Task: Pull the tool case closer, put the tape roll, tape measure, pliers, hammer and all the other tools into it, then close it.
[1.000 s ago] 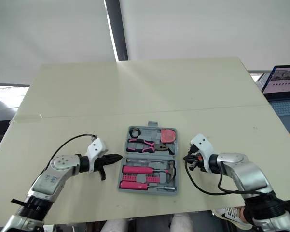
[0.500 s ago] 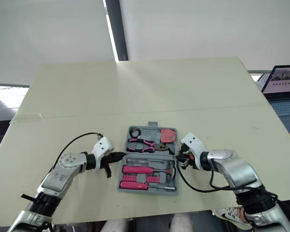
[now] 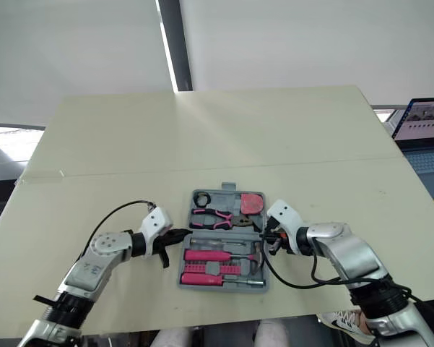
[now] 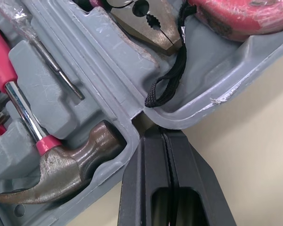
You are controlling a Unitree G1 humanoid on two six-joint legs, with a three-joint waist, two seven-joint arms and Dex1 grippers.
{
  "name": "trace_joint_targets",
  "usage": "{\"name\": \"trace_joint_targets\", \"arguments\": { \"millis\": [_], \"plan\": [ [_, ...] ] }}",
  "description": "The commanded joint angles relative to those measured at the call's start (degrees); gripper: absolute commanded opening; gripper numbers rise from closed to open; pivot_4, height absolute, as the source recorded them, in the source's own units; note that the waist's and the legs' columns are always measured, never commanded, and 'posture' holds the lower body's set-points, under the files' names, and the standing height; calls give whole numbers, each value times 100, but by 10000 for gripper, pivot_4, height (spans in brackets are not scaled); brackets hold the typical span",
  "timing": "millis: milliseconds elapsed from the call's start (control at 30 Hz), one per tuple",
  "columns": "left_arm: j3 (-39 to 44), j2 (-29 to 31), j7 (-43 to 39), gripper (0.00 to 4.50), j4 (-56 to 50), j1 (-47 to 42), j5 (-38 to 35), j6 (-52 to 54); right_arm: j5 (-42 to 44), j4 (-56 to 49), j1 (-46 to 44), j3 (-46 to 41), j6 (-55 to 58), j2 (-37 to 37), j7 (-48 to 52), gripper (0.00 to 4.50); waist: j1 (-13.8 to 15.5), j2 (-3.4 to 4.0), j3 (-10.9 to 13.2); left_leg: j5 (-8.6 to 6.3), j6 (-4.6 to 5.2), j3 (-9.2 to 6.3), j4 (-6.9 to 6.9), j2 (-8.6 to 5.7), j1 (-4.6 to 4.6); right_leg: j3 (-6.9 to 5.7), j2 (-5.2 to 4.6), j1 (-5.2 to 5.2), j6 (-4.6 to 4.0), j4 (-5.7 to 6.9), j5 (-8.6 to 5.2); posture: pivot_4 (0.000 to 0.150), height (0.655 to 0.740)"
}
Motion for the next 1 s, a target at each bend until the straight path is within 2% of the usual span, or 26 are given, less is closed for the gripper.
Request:
{"name": "trace_joint_targets", "arguments": {
  "millis": [33, 1000],
  "plan": [
    [-231, -18, -164, 508, -347, 256, -95, 261, 49, -161, -15, 115, -87, 0, 229, 0, -5, 0, 0, 0, 0, 0, 0, 0, 0, 0, 0, 0, 0, 0, 0, 1500, 7373],
    [-368, 122, -198, 508, -1462, 1145, -204, 829, 201, -1097, 594, 110, 438, -82, 313, 0, -4, 0, 0, 0, 0, 0, -6, 2, 2, 2, 0, 1, 0, -7, 0, 1500, 7373]
  ]
}}
